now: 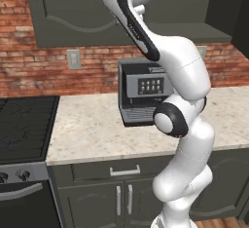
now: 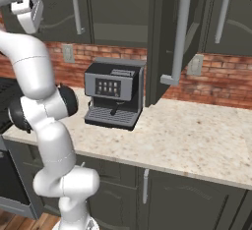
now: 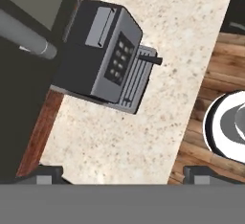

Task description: Close all open cabinet doors.

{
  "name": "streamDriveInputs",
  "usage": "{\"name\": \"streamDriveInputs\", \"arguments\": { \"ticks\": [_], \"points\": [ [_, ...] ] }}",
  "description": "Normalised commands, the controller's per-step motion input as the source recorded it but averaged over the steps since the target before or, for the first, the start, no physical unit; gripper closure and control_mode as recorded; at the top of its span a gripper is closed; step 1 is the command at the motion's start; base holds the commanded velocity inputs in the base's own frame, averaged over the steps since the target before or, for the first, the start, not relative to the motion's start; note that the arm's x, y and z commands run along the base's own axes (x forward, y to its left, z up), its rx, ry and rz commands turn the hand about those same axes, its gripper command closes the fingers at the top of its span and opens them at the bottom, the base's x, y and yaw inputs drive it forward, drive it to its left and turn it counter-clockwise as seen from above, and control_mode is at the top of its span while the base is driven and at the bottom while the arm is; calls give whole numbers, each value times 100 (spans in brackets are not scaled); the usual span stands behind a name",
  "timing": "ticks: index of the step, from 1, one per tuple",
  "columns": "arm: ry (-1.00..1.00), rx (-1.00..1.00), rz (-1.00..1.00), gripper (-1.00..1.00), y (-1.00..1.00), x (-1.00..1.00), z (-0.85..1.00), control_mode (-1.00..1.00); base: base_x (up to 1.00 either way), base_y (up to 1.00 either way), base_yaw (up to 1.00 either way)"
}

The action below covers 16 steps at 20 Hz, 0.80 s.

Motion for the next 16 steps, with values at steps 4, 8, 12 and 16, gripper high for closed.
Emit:
{"name": "streamDriveInputs", "arguments": {
  "ticks": [4,8,12,16],
  "points": [
    [-11,17,19,-100,-22,-46,-94,-100,0,0,0],
    [-9,17,18,-100,-23,-43,-93,-100,0,0,0],
    [-1,10,16,-100,-25,-33,-62,-100,0,0,0],
    [-2,8,15,-100,-24,-33,-36,-100,0,0,0]
  ]
}}
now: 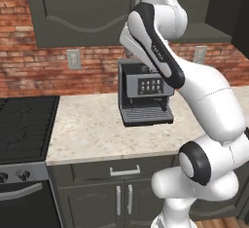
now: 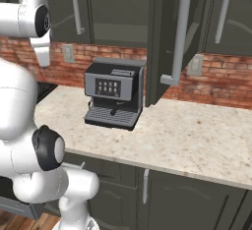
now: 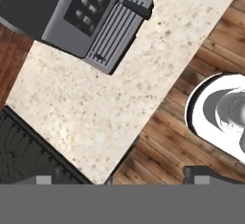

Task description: Close all open cabinet doors.

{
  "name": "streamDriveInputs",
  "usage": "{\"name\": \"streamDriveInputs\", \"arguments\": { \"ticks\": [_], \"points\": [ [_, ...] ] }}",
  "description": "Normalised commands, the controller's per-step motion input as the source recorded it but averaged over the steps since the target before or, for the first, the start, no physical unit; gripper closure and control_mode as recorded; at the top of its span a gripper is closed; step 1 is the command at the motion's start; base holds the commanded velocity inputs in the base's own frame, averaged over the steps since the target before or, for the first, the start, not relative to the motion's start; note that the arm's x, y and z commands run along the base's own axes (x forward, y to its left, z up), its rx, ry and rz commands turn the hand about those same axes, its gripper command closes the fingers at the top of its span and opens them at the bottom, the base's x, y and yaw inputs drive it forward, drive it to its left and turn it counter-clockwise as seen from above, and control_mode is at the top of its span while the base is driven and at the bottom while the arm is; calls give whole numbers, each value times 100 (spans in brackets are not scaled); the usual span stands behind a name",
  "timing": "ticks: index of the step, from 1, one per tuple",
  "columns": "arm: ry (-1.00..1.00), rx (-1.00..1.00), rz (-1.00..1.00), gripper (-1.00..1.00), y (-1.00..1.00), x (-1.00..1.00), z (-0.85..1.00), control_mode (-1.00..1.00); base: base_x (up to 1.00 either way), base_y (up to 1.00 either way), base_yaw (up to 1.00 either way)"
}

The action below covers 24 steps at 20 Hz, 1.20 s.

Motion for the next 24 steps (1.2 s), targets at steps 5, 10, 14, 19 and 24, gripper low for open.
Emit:
{"name": "streamDriveInputs", "arguments": {
  "ticks": [5,10,14,19,24],
  "points": [
    [0,6,11,-100,-15,-37,-27,-100,0,0,0],
    [-2,1,3,-100,-21,-41,-17,-100,0,0,0],
    [-9,4,-2,-100,-31,-46,0,-100,0,0,0],
    [-6,9,-3,-100,-39,-45,4,-100,0,0,0],
    [-13,12,-6,-100,-41,-54,0,-100,0,0,0]
  ]
}}
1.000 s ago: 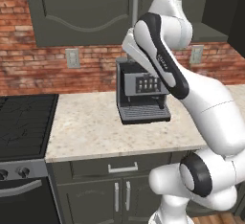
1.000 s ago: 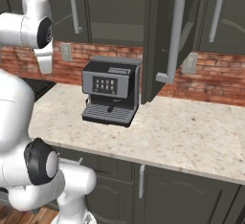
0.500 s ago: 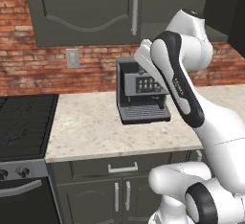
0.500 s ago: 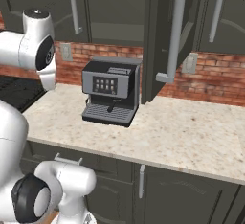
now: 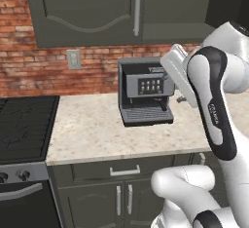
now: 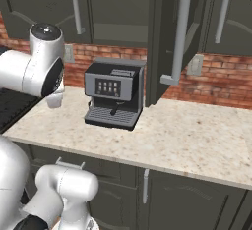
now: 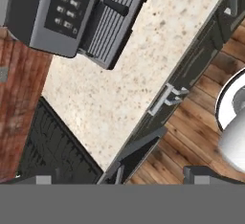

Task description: Close all open cabinet doors.

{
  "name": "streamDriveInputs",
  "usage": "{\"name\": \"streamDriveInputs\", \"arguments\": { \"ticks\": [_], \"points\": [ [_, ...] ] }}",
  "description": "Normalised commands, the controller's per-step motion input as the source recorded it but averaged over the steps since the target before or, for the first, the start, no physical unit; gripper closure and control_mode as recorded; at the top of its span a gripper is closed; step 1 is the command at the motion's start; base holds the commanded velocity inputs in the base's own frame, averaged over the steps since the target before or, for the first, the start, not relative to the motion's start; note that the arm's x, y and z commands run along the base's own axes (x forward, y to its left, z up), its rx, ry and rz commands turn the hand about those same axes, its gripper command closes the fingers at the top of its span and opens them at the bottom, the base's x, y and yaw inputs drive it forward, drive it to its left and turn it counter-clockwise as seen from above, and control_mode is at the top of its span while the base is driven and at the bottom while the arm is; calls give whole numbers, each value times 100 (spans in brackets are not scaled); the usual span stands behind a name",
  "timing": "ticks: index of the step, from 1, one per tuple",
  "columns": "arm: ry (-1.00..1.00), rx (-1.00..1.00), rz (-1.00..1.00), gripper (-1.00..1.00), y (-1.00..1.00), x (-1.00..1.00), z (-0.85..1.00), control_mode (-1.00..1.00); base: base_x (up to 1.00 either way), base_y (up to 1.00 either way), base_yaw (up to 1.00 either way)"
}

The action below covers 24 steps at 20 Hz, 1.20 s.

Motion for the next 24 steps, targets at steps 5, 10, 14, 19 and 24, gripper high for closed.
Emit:
{"name": "streamDriveInputs", "arguments": {
  "ticks": [5,10,14,19,24],
  "points": [
    [-6,15,-5,-100,-42,-46,0,-100,0,0,0],
    [0,15,-5,-100,-38,-35,0,-100,0,0,0],
    [-6,5,-3,-100,-30,-35,0,-100,0,0,0],
    [-6,5,-3,-100,-22,-28,5,-100,0,0,0],
    [-2,8,0,-100,-39,-29,14,-100,0,0,0]
  ]
}}
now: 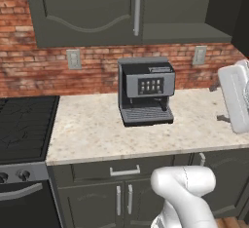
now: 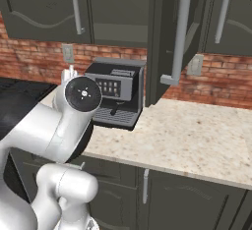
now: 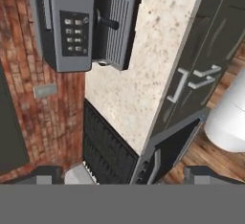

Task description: Close all open cabinet doors.

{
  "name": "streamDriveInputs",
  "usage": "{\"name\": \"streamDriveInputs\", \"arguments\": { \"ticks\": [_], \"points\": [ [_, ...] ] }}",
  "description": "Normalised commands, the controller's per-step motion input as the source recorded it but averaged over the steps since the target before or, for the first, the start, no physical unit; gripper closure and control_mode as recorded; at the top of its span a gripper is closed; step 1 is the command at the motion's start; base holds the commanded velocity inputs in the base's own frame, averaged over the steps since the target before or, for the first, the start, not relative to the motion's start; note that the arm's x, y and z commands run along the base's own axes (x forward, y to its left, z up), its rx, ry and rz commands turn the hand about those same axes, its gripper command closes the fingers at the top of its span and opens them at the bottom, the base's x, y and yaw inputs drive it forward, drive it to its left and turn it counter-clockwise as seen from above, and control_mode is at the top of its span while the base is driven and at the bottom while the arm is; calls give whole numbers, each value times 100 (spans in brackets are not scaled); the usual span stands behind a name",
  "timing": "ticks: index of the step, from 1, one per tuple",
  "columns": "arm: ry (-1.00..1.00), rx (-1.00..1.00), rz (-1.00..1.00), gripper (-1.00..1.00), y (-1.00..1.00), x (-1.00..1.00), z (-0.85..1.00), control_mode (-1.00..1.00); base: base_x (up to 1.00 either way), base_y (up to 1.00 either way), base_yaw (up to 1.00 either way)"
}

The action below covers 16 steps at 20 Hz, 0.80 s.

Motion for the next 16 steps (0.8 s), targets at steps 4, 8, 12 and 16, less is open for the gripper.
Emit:
{"name": "streamDriveInputs", "arguments": {
  "ticks": [4,8,12,16],
  "points": [
    [-1,3,-8,-100,-37,-28,12,-100,0,0,0],
    [0,2,-17,-100,-32,-30,15,-100,0,0,0],
    [4,1,-20,-100,-33,-30,17,-100,0,0,0],
    [-1,0,-21,-100,-40,-32,4,-100,0,0,0]
  ]
}}
